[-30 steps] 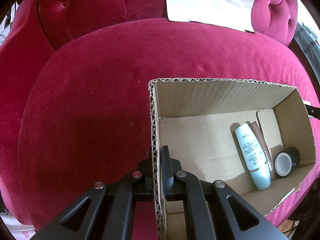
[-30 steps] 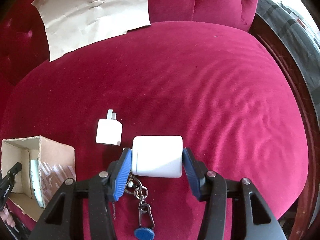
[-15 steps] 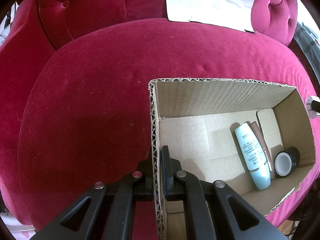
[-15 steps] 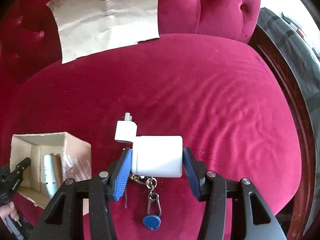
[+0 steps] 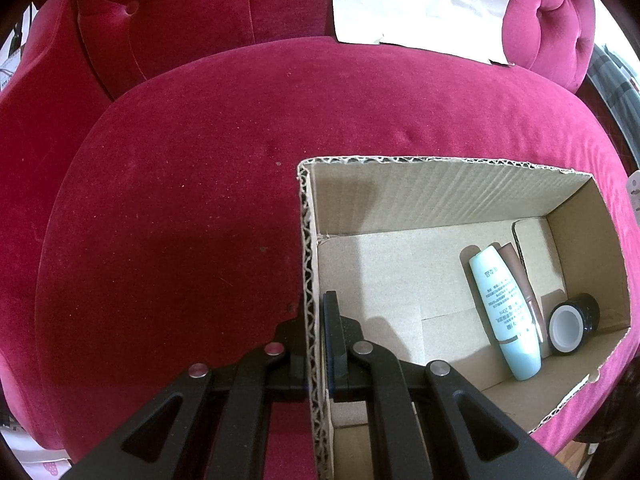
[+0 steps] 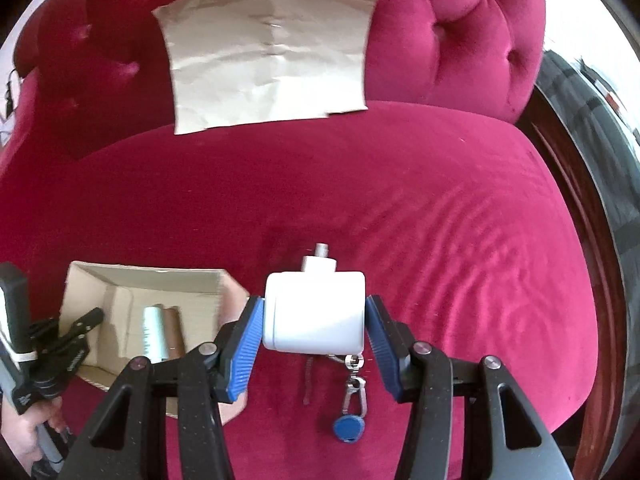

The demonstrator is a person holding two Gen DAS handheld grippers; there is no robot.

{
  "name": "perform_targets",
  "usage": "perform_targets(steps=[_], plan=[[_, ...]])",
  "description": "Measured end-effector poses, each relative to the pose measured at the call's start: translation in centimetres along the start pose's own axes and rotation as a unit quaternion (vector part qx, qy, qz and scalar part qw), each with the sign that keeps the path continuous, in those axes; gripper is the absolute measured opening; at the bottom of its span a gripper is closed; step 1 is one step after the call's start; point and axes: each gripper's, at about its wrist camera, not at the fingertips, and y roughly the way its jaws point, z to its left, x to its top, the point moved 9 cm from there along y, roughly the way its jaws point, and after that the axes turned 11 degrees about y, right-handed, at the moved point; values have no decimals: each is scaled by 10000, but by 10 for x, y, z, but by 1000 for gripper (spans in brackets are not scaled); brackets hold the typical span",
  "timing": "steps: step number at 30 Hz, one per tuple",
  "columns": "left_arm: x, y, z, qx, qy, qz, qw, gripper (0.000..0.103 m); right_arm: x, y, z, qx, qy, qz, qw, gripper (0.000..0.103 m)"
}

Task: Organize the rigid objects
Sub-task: 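Carry the white charger brick with the right tool over the box, then lower the charger brick into the box and open the right tool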

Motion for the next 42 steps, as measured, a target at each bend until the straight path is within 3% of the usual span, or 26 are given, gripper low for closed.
perform_targets(steps=[16,42], plan=[[0,0,-1,-7,-9,4,10000,5,-21,1,86,501,-671,132,9964,55],[1,0,-3,-23,-29,6,10000,5,-57,35,138,601,-855,504,9932,55]])
